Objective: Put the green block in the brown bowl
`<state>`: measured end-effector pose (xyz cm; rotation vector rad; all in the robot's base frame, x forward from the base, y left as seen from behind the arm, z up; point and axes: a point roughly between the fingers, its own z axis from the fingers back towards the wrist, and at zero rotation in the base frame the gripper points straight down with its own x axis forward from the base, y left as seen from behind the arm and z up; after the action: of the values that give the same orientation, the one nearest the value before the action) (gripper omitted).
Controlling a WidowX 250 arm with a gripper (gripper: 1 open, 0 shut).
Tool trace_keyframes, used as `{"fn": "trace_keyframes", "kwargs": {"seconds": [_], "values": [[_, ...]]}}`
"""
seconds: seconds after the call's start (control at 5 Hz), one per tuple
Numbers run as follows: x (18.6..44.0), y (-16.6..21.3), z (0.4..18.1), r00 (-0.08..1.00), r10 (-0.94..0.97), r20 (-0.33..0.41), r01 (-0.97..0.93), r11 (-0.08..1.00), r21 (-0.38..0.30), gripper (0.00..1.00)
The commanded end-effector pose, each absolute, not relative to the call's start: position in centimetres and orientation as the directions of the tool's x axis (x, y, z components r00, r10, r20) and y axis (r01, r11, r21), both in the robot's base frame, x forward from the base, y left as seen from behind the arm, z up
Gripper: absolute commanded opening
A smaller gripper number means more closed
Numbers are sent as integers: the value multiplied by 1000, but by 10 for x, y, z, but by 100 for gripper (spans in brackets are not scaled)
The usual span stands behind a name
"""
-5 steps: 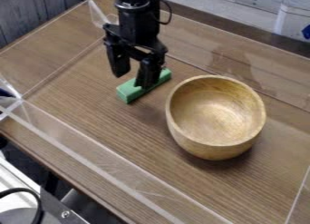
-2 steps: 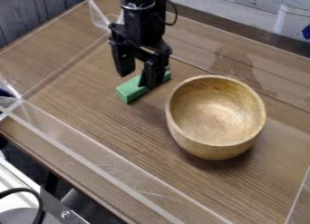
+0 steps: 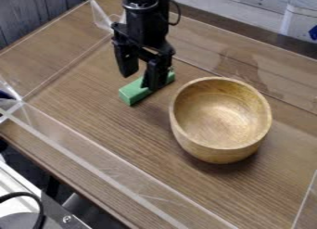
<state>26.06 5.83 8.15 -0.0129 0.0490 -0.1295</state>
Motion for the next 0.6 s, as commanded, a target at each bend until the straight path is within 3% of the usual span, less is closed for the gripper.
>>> {"fn": "trace_keyframes", "kwargs": {"seconds": [0.0,0.4], "values": [[268,63,93,992,-124,2,124,992,-1,100],[268,65,91,993,-121,1,121,993,-3,100]]}}
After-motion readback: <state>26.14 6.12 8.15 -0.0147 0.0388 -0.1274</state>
